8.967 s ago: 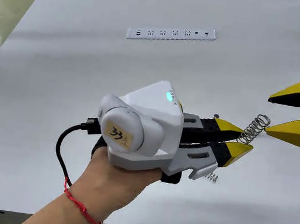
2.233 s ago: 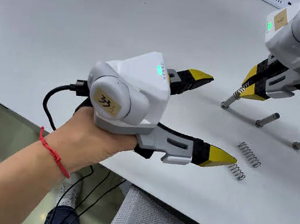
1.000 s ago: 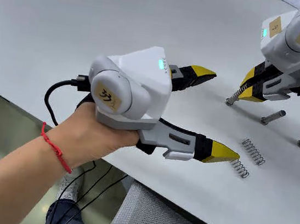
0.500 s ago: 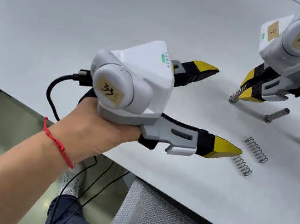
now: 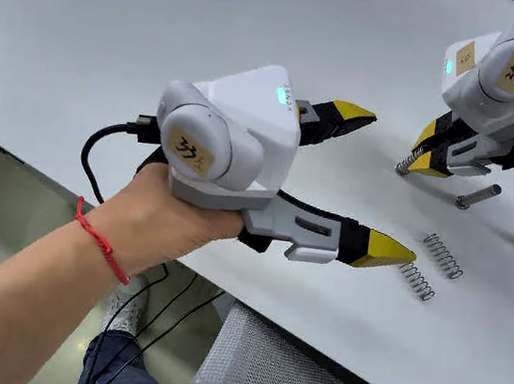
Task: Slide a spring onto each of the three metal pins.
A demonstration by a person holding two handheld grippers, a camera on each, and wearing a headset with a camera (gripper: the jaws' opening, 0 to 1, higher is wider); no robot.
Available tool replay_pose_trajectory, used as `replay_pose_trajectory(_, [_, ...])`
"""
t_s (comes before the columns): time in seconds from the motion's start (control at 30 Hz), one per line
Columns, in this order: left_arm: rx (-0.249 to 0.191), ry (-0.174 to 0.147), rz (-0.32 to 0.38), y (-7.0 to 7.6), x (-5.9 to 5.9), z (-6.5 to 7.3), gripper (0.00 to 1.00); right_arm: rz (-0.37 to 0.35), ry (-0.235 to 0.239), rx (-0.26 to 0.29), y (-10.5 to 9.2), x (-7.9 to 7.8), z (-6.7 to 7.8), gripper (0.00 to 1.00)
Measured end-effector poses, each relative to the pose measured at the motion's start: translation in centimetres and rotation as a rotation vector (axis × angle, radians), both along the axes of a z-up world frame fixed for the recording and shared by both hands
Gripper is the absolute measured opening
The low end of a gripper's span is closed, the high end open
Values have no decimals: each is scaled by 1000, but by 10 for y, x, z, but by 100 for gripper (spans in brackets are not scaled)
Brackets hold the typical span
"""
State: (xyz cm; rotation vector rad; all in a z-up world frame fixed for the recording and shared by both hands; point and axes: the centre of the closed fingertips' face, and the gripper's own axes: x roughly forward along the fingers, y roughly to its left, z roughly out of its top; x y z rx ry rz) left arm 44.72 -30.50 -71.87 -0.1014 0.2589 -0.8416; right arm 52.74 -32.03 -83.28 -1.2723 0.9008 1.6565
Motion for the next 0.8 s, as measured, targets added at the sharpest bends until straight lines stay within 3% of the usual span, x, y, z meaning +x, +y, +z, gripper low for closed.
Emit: replay_pose_trajectory(0.8, [11, 0, -12, -3, 0, 2, 78, -30, 1, 20, 0, -3, -5, 10])
